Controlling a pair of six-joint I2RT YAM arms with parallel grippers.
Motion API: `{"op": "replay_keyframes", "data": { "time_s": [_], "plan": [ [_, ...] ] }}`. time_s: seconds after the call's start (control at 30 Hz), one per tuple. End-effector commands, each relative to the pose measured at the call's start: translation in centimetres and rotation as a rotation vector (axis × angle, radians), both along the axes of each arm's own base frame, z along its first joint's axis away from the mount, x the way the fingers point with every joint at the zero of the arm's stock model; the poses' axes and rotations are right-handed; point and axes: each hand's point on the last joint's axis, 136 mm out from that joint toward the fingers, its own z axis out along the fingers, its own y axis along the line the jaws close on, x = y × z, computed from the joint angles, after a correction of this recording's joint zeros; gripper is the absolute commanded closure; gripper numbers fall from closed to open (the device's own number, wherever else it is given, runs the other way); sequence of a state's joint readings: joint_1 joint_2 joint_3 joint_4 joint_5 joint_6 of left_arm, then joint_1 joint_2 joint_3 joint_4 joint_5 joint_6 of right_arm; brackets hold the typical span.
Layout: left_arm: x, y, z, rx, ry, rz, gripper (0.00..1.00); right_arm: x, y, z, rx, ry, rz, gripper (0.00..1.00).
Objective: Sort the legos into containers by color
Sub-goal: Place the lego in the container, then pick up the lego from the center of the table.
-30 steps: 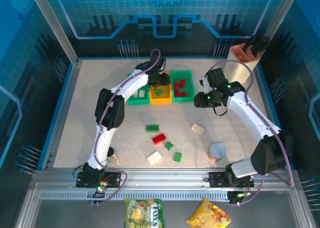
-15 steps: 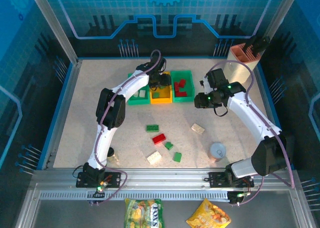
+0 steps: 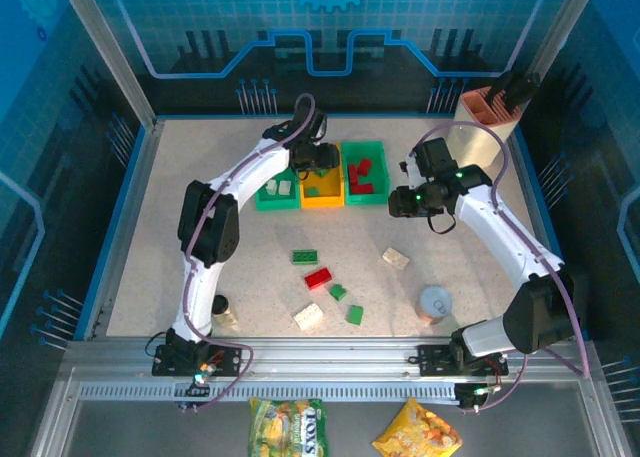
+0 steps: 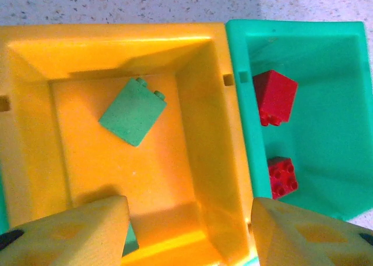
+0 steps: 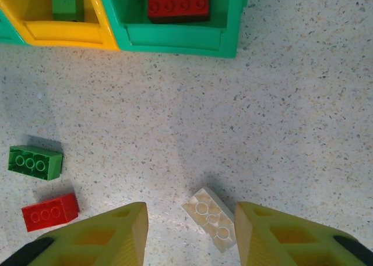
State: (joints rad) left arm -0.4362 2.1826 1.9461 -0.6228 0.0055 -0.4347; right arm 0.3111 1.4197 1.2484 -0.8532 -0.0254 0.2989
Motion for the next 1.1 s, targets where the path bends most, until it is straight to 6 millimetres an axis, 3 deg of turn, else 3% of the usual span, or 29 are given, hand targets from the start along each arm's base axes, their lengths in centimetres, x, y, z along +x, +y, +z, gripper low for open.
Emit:
{"op": "replay_keyframes", "data": {
  "time_s": [0.0, 0.37, 0.7, 1.07],
  "plan": [
    [-2.3, 0.4, 2.1, 0.007, -0.006, -0.049, 0.42, -1.0, 0.2, -0.9, -0.030, 0.030, 0.005, 0.56],
    [-8.3, 4.6, 2.6, 0.029, 0.055, -0.073, 0.42, -2.8, 2.1, -4.8, -0.086, 0.078, 0.142, 0.50],
    [-13.1, 9.7, 3.4, 0.061, 0.109, -0.070, 0.42, -3.6, 1.3, -9.4, -0.233, 0.171, 0.249, 0.42],
    [-16.2, 16.2, 4.0, 0.031, 0.127, 0.017, 0.41, -4.2, 1.6, -12.6, -0.249, 0.266, 0.259, 0.34]
  ]
}}
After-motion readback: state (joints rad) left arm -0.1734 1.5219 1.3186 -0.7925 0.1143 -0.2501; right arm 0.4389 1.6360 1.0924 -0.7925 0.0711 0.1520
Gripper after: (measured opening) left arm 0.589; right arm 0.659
